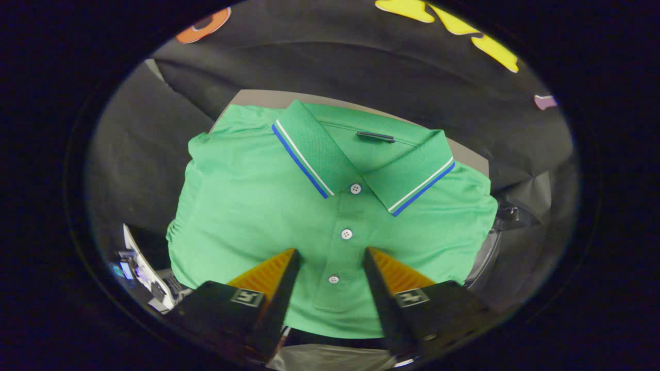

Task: Put the clothes into the washing machine and then close the washing machine lid.

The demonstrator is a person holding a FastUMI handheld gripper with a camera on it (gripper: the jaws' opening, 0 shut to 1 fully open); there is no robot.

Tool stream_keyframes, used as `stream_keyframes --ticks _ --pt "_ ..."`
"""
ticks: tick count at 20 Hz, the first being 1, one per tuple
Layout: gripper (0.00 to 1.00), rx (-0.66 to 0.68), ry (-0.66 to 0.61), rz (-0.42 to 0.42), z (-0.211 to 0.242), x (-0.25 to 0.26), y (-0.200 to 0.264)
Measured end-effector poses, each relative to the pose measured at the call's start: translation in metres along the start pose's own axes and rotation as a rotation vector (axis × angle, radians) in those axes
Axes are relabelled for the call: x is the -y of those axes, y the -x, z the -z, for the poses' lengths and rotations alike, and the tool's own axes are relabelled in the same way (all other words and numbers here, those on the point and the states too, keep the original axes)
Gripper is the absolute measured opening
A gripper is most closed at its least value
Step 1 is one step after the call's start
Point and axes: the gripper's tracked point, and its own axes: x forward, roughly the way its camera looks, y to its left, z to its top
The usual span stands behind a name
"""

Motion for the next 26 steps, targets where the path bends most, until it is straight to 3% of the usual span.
stream_keyframes --ticks 3,6,11,17,26 --pt "0.34 0.026 -0.040 -0.036 -0.003 0.011 0.001" --pt "0.09 -0.022 -0.123 -0.136 -0.001 0.015 0.003" --pt "0.06 0.017 -0.193 -0.206 0.007 0.039 0.021" --pt "0.06 0.117 -0.172 -0.142 0.022 0.095 0.052" --pt "0.07 0.142 -0.272 -0.076 0.067 0.176 0.071"
